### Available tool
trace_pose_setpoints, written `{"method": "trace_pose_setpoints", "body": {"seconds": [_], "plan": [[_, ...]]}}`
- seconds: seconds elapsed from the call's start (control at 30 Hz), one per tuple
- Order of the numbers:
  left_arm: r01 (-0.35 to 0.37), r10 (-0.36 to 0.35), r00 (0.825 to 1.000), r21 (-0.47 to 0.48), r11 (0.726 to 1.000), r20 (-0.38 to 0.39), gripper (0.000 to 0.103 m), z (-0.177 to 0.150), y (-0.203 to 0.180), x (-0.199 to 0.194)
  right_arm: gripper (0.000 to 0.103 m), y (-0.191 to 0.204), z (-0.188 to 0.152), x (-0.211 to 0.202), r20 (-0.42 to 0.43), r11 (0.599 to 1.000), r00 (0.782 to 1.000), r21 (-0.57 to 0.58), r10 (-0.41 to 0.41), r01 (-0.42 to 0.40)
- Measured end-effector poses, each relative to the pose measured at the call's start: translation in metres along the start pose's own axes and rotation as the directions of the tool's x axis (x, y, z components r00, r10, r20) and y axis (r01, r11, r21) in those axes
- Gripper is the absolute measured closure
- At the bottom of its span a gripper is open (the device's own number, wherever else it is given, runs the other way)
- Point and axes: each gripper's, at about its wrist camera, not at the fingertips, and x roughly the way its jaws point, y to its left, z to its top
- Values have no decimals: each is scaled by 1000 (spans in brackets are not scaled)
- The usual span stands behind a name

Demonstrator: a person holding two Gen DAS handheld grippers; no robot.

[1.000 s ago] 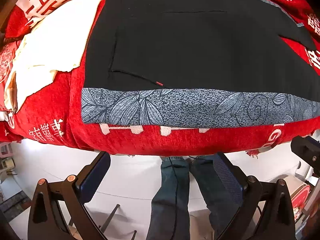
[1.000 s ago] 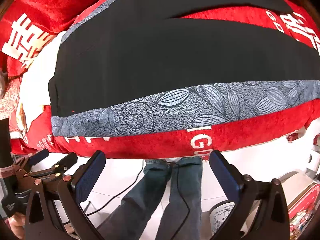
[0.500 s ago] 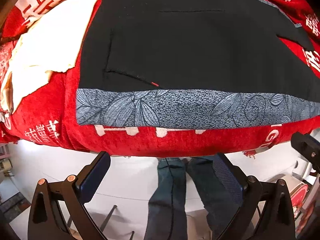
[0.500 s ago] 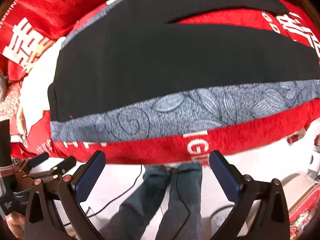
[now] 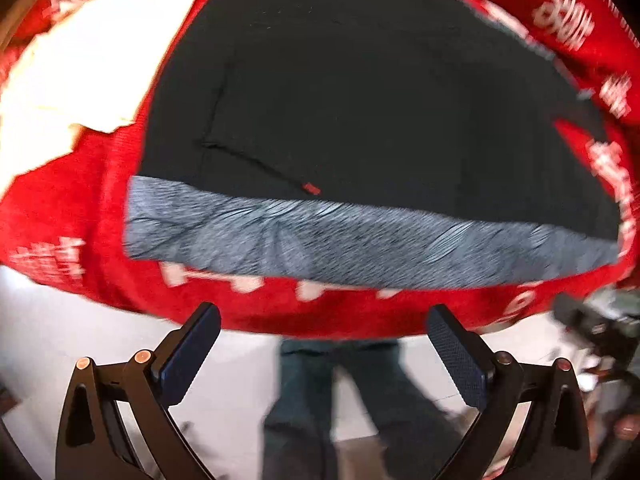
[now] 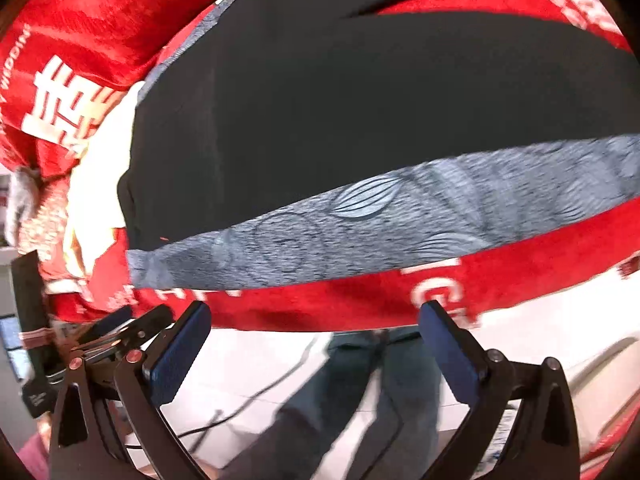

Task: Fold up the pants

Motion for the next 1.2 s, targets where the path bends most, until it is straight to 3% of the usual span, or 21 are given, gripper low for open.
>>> {"method": "trace_pose_setpoints", "body": {"seconds": [0.1,0.2,0.33,0.53,0.57,0.63,0.73,0.8,0.87,0.97,1.03,1.1,1.2], "plan": [[141,-140,990,-33,989,23,0,2,12,5,6,-10,-1,25,-32,978,980,74,198,-195],[207,-206,978,-34,978,39,0,3,20,10,37,-25,-6,59,-53,921,932,183,359,-344],[291,-290,956,-45,956,37,0,5,32,18,38,-35,-10,82,8,858,878,207,478,-469],[389,-390,921,-93,917,-1,0,0,40,39,38,-24,-9,87,51,809,826,175,561,-561],[407,-411,912,-117,906,-10,0,-2,41,44,38,-23,-6,85,67,803,820,174,568,-570],[440,-448,894,-162,883,-17,0,-6,40,50,38,-22,-2,79,113,759,781,185,614,-624],[532,-541,840,-244,811,32,0,0,38,54,38,-11,6,60,161,700,720,169,675,-694],[580,-586,807,-274,767,70,0,9,39,55,38,-7,10,48,158,689,704,143,693,-711],[602,-600,792,-300,740,108,0,20,43,57,38,-3,12,43,146,683,695,129,705,-719],[600,-585,796,-328,730,155,5,32,53,54,38,-5,12,41,123,691,702,124,701,-712],[576,-552,816,-311,756,171,25,37,56,47,38,-9,10,45,116,711,724,135,680,-690],[540,-520,841,-273,796,149,33,44,57,44,38,-21,8,51,125,738,755,161,643,-655],[514,-502,857,-237,824,116,46,47,61,45,38,-49,2,59,172,764,796,226,580,-605]]}}
